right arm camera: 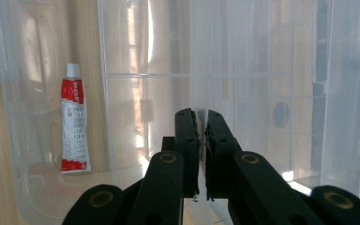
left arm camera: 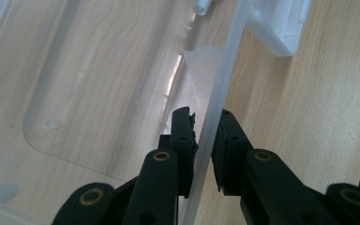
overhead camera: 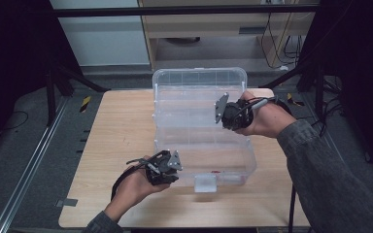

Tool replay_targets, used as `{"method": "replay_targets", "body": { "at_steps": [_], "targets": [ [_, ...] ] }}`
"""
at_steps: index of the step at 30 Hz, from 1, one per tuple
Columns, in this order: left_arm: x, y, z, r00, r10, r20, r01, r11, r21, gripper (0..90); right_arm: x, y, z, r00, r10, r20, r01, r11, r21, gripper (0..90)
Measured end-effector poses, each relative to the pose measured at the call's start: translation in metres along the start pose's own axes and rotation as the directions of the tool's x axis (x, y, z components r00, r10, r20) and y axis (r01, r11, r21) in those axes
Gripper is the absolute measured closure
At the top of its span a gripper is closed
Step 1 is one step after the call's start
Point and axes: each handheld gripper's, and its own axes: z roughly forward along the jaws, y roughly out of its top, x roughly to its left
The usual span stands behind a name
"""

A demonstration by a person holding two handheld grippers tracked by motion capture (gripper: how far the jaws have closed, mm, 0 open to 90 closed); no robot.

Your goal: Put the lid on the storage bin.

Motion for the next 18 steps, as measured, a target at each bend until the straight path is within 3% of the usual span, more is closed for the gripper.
{"method": "replay_targets", "body": {
  "at_steps": [5, 7, 8, 15, 16, 18],
  "targets": [
    [0.000, 0.000, 0.000, 1.0000, 0.005, -0.002, -0.005, 1.0000, 0.001, 79.3, 0.007, -0.001, -0.002, 0.9998, -0.014, 0.014, 0.014, 0.9998, -0.014, 86.0],
    [-0.005, -0.001, 0.000, 0.9980, -0.063, 0.002, 0.063, 0.9980, -0.001, 79.2, 0.013, -0.002, -0.003, 0.9994, -0.021, 0.027, 0.021, 0.9995, -0.023, 86.1],
    [-0.003, -0.001, 0.000, 0.9991, -0.043, 0.004, 0.043, 0.9991, -0.002, 79.2, 0.014, -0.002, -0.003, 0.9994, -0.020, 0.029, 0.021, 0.9994, -0.029, 86.1],
    [-0.003, -0.002, 0.000, 0.9995, -0.031, 0.006, 0.032, 0.9995, -0.007, 79.0, 0.021, -0.007, -0.004, 0.9988, -0.003, 0.048, 0.007, 0.9980, -0.064, 86.0],
    [0.000, -0.001, 0.000, 1.0000, 0.005, 0.001, -0.005, 1.0000, -0.006, 79.0, 0.023, -0.008, -0.004, 0.9985, -0.001, 0.054, 0.005, 0.9974, -0.072, 86.0],
    [0.000, -0.001, 0.000, 1.0000, 0.004, 0.001, -0.004, 1.0000, -0.006, 78.9, 0.025, -0.008, -0.004, 0.9983, -0.002, 0.058, 0.007, 0.9970, -0.077, 86.0]
  ]
}}
